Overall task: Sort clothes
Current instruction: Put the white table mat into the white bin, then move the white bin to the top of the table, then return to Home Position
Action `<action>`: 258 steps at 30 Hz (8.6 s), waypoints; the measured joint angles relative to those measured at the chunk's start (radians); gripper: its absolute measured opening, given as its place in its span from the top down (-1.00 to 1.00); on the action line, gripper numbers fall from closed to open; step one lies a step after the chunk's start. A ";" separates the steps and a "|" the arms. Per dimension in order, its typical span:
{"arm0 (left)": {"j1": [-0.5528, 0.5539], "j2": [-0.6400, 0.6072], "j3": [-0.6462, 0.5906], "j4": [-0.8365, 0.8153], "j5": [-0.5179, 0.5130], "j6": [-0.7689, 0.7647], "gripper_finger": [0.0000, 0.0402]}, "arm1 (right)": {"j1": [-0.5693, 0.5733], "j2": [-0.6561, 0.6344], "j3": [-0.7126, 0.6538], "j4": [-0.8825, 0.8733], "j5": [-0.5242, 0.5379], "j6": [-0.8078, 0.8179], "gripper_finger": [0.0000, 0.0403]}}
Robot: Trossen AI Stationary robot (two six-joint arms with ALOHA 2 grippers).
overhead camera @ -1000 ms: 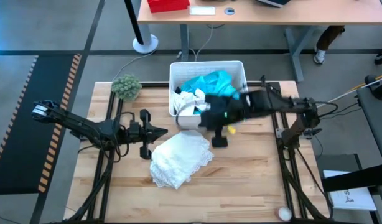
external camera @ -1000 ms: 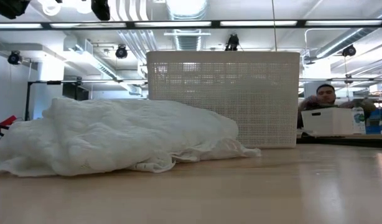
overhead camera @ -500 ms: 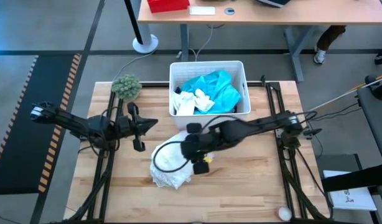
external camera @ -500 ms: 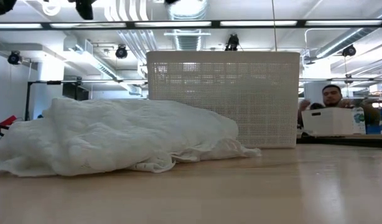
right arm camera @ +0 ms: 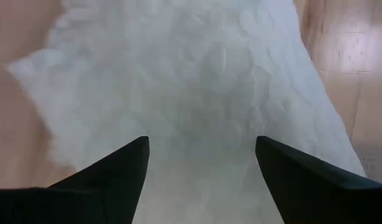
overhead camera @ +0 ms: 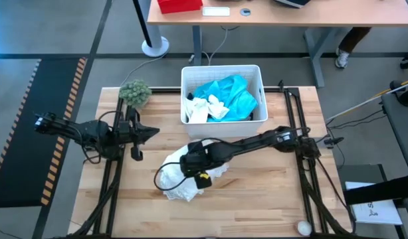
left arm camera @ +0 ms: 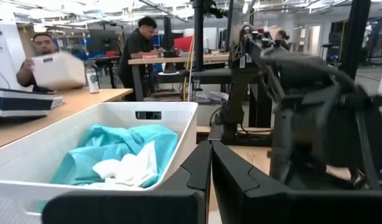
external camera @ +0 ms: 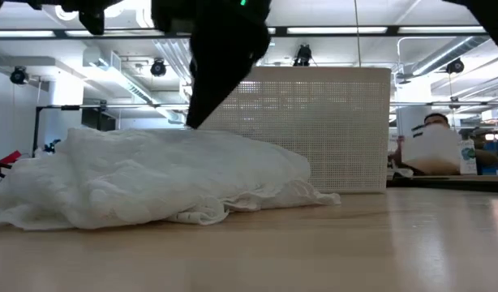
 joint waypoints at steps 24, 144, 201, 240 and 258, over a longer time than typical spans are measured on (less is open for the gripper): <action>0.001 -0.035 -0.001 -0.082 -0.061 -0.028 1.00 | -0.103 0.217 0.012 0.108 -0.139 0.041 0.38; 0.001 -0.021 -0.002 -0.120 -0.136 -0.125 1.00 | -0.547 -0.259 -0.436 0.063 -0.247 0.352 0.85; 0.000 -0.057 -0.002 -0.146 -0.095 -0.096 1.00 | -0.382 -1.054 -0.515 -0.386 0.109 0.302 1.00; 0.225 0.093 -0.004 -0.261 -0.189 -0.263 1.00 | -0.014 -1.419 -1.209 0.139 0.162 0.696 1.00; 0.223 -0.153 -0.024 -0.232 0.133 -0.034 1.00 | 0.162 -1.872 -1.561 0.729 0.209 0.024 1.00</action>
